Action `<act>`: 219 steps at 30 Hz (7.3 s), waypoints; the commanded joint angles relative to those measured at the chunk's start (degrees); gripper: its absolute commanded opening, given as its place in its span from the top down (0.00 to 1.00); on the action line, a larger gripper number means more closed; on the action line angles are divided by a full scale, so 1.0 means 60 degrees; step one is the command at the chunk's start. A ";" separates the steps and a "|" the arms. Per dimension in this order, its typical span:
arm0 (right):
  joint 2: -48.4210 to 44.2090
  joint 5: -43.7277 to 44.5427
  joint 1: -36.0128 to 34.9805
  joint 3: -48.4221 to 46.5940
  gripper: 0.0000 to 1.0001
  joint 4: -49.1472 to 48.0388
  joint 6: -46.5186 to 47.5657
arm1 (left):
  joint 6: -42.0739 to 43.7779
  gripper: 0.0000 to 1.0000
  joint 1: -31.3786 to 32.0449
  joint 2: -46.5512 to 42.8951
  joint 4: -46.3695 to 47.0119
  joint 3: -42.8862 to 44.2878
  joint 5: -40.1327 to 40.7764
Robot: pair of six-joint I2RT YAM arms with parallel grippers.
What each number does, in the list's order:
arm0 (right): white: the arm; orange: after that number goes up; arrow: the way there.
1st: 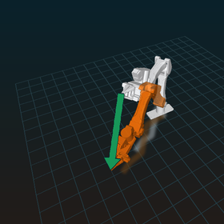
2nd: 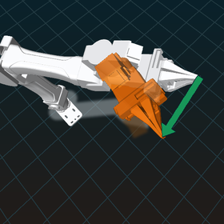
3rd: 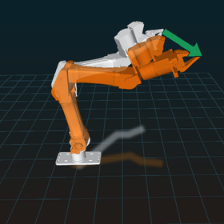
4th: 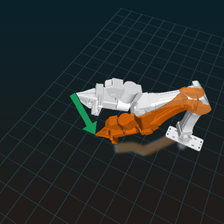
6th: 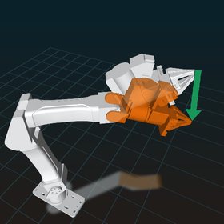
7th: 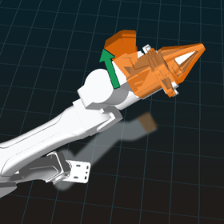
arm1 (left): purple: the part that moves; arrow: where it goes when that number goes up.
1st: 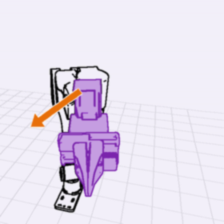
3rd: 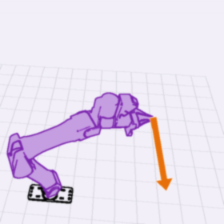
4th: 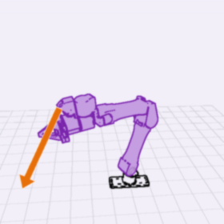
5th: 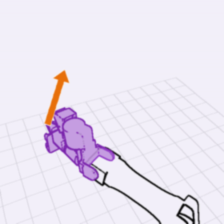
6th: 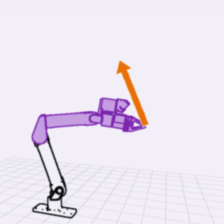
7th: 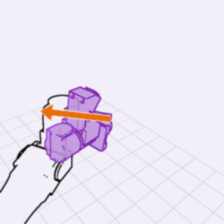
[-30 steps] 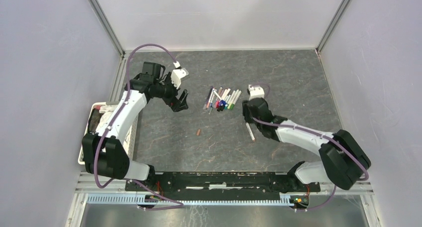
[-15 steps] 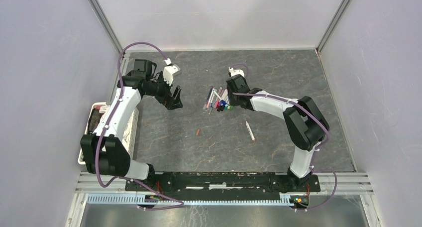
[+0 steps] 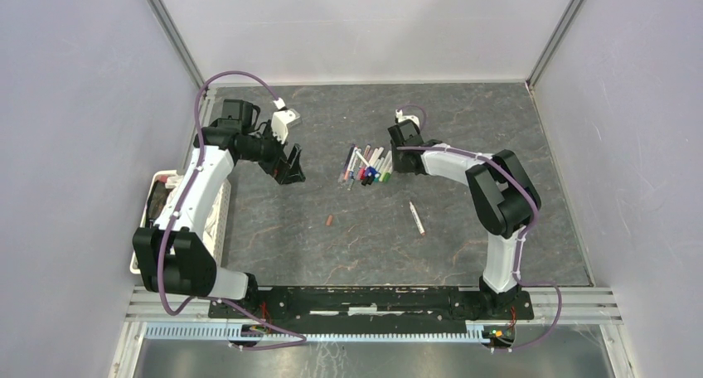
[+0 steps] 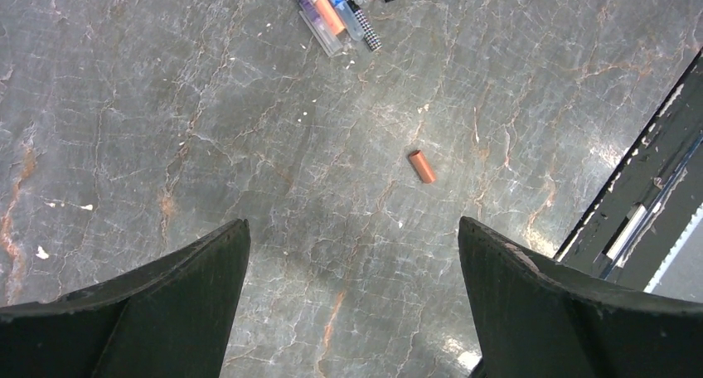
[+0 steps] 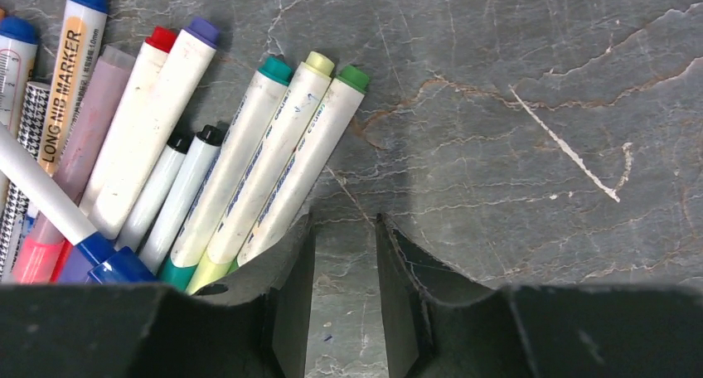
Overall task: Open the pen caps
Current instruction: Pick up the pen from the center of the board, then open the pen cap from the pen.
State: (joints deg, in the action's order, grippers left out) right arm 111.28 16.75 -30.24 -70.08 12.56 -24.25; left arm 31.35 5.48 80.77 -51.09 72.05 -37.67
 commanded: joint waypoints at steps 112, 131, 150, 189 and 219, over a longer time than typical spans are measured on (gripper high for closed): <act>-0.5362 0.1843 -0.4766 0.1349 0.76 -0.4434 -0.4066 | -0.1957 0.98 0.2028 -0.1243 0.2023 -0.0859 -0.2231; -0.1998 -0.6772 -0.2200 -0.3378 0.43 0.1150 -0.1475 | 0.4830 0.98 0.2892 -0.2320 -0.0202 -0.1872 0.2120; -0.1446 -0.9805 -0.2259 -0.2189 0.50 0.0405 -0.1217 | 0.5464 0.98 0.3341 -0.2460 -0.0061 -0.2073 0.2860; -0.3729 -1.1845 -0.1863 0.1923 1.00 -0.4716 -0.2137 | 0.4558 0.37 0.3249 -0.1665 -0.1722 -0.0499 -0.1023; -0.3064 -1.1664 -0.2453 0.1436 0.81 -0.4290 -0.1837 | 0.5361 0.98 0.3248 -0.1370 -0.2527 -0.0465 -0.0760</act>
State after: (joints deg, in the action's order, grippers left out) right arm 92.40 -52.62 -44.77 -57.67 -16.84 -38.59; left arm 60.36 25.10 73.25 -65.25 68.05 -42.76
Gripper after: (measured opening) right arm 0.272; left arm 0.147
